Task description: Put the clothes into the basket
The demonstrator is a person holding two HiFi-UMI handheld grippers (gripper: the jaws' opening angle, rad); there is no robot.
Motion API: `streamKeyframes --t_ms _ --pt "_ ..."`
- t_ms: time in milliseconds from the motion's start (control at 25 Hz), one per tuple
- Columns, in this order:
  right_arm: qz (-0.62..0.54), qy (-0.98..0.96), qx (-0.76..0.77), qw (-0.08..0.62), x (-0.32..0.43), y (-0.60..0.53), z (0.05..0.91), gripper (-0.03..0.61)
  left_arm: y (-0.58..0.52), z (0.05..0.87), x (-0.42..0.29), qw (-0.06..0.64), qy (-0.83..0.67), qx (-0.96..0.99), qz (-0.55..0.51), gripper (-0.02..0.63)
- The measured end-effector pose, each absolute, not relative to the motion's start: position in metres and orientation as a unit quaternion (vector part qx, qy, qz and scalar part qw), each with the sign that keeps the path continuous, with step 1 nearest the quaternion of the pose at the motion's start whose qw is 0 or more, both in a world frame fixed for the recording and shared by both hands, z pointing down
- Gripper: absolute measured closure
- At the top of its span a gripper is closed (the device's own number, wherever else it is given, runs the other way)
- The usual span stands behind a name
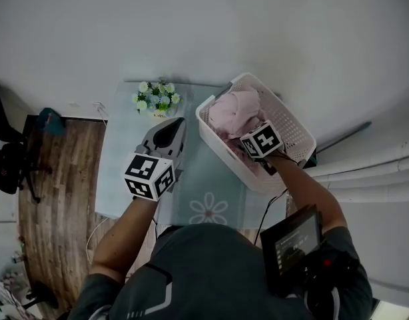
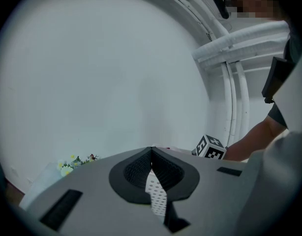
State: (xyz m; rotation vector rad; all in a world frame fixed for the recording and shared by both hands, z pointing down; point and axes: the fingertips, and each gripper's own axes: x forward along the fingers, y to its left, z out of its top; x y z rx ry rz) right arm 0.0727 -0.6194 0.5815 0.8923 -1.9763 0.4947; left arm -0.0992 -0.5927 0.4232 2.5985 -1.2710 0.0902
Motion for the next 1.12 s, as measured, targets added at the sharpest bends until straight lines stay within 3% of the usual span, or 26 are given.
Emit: streamKeyframes --t_ms 480,1120 --pt "0.251 -0.766 0.320 0.498 0.062 -0.607 0.655 0.270 -0.607 0.458 -0.105 0.160 -0.438 0.883 0.057 0.606" --pt "0.307 -0.744 0.299 0.512 0.062 -0.607 0.692 0.267 -0.606 0.473 -0.107 0.180 -0.434 0.881 0.059 0.606"
